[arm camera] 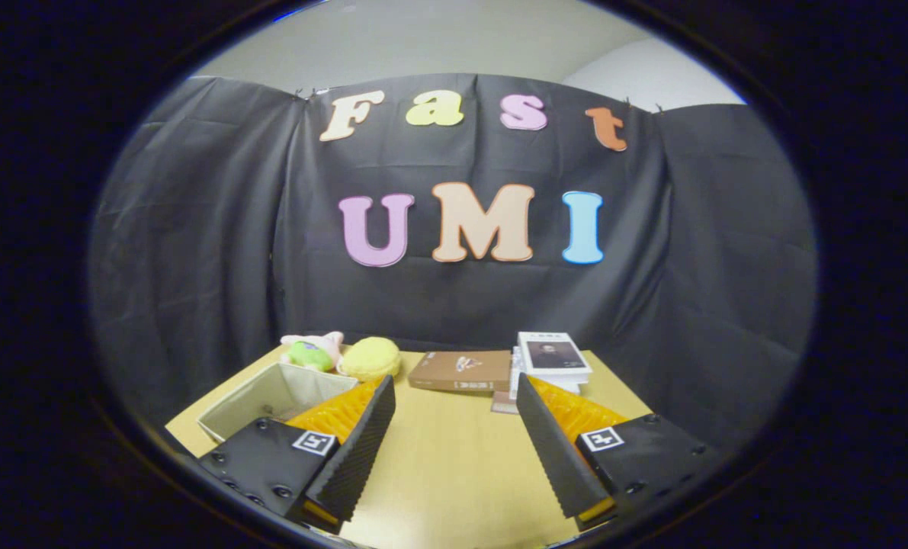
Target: Open the storage box then place both shoes into the box .Put the left shoe in first, then the right shoe, with the right side of both shoes facing outward in a uniform manner.
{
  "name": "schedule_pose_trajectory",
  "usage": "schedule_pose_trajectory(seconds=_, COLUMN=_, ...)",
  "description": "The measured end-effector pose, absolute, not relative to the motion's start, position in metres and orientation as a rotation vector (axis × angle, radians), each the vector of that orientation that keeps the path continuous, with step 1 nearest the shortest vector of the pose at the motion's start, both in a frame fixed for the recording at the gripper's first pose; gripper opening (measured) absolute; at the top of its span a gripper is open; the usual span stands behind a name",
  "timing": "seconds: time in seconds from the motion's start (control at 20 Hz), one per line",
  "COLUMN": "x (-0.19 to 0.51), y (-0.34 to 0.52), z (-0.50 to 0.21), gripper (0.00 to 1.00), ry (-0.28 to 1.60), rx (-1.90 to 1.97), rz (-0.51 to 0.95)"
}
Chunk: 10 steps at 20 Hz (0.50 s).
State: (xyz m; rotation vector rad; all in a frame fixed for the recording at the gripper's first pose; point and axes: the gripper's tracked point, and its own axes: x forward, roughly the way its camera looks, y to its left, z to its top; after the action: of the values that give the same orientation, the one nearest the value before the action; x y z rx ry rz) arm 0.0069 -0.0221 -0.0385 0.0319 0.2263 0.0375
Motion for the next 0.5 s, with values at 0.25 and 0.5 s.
schedule_pose_trajectory(seconds=0.25, x=0.003, y=-0.062, z=-0.048, gripper=1.00, ry=0.187, rx=0.078, rz=-0.017)
schedule_pose_trajectory(seconds=0.5, x=0.000, y=-0.079, z=-0.050, gripper=1.00, ry=0.171, rx=0.094, rz=-0.020)
